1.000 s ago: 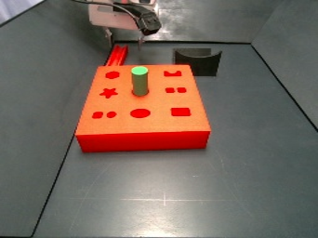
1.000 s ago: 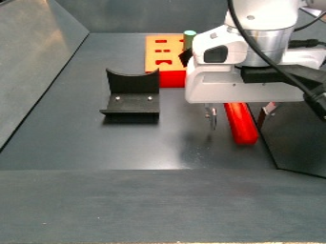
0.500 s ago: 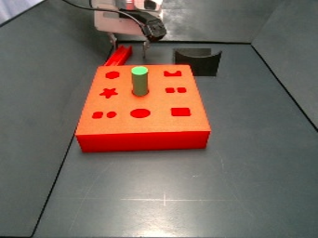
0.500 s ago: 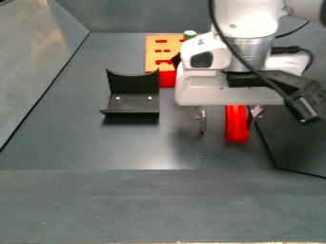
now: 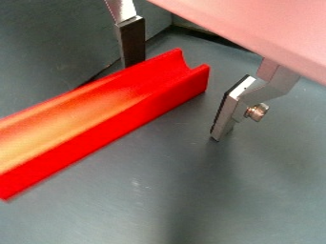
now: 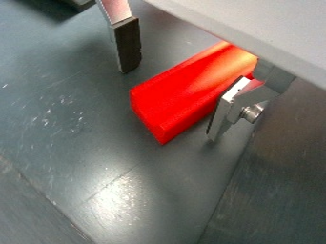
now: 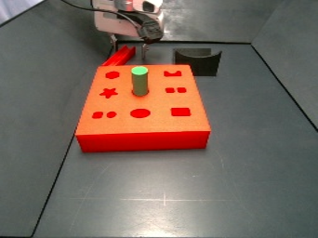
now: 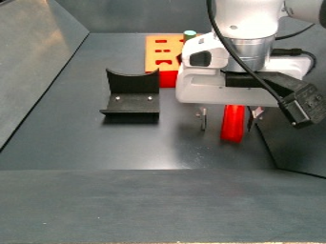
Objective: Pick up the arch object. Move up. Place the arch object on the fixture. Regrasp the arch object. Move to above the board. Insert the arch object.
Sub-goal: Pick up the arch object.
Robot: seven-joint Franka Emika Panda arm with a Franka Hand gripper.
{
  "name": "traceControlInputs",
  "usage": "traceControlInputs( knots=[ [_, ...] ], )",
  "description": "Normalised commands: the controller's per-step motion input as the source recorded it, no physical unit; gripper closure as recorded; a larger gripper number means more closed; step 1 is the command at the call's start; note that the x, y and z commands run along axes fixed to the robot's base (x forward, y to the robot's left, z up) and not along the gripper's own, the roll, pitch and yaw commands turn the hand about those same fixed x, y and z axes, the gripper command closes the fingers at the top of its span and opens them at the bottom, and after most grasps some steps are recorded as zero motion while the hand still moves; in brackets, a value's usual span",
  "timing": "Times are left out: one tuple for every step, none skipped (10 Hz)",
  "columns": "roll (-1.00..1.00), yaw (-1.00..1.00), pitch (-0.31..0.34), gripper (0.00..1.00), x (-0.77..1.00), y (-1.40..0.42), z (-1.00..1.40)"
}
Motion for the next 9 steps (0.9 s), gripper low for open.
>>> traceControlInputs(
  knots=[
    [-0.17, -0.49, -0.183, 0.00, -0.03, 0.00, -0.01],
    [-0.17, -0.10, -0.116, 0.00, 0.01, 0.00, -0.11],
    [-0.04, 0.00, -0.087, 0.00, -0.01, 0.00, -0.09],
    [0.00, 0.00, 0.000, 0.00, 0.00, 0.00, 0.00],
    [0.00, 0.00, 0.000, 1.00, 0.00, 0.00, 0.00],
    [0.00, 0.00, 0.000, 1.00, 0.00, 0.00, 0.00],
    [0.00, 0.00, 0.000, 1.00, 0.00, 0.00, 0.00],
    [0.00, 0.00, 0.000, 1.00, 0.00, 0.00, 0.00],
    [0.00, 0.00, 0.000, 1.00, 0.00, 0.00, 0.00]
  ],
)
